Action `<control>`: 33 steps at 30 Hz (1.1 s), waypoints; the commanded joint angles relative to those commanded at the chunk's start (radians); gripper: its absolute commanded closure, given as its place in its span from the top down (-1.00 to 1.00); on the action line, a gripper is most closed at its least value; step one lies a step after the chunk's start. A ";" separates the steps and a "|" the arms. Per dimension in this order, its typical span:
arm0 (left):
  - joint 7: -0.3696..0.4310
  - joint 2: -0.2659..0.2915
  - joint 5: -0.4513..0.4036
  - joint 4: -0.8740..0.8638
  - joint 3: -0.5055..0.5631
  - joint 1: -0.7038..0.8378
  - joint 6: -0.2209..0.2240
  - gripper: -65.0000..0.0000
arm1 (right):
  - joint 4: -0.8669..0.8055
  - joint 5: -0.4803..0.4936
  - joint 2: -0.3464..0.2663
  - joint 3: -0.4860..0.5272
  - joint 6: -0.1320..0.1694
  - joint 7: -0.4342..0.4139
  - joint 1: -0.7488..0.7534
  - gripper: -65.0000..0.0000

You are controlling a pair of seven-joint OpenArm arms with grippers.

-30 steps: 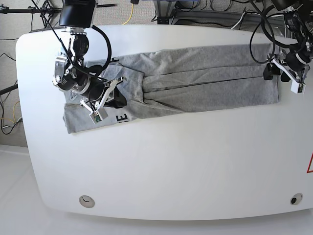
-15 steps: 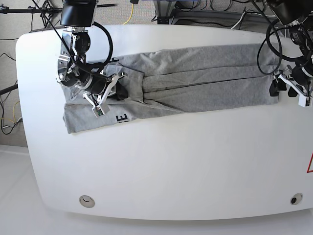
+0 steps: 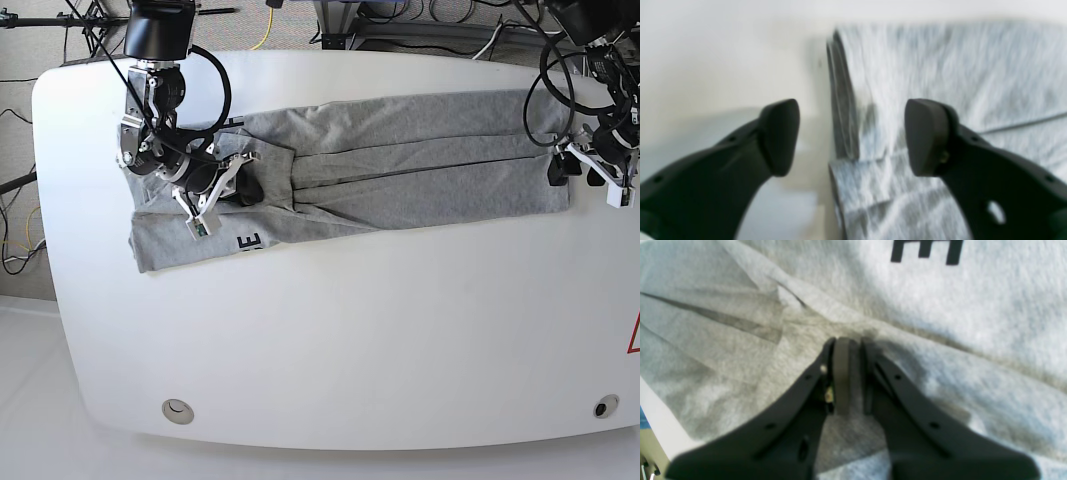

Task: Fold the T-shirt properly
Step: 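Hold the strip with both grippers and adjust the left grip on the hem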

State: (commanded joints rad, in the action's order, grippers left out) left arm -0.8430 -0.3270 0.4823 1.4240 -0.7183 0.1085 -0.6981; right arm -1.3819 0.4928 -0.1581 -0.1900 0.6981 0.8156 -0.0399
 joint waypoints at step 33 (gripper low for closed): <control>-0.059 -0.011 0.136 -0.149 -0.006 0.007 0.000 0.43 | 0.012 -0.044 0.001 -0.007 0.000 0.051 0.011 -0.82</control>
State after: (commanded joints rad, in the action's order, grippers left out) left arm -0.9017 -0.3375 0.6181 1.2753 -0.7246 0.1155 -0.6981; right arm -1.3703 0.4484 -0.1566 -0.1966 0.6981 0.8662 -0.0289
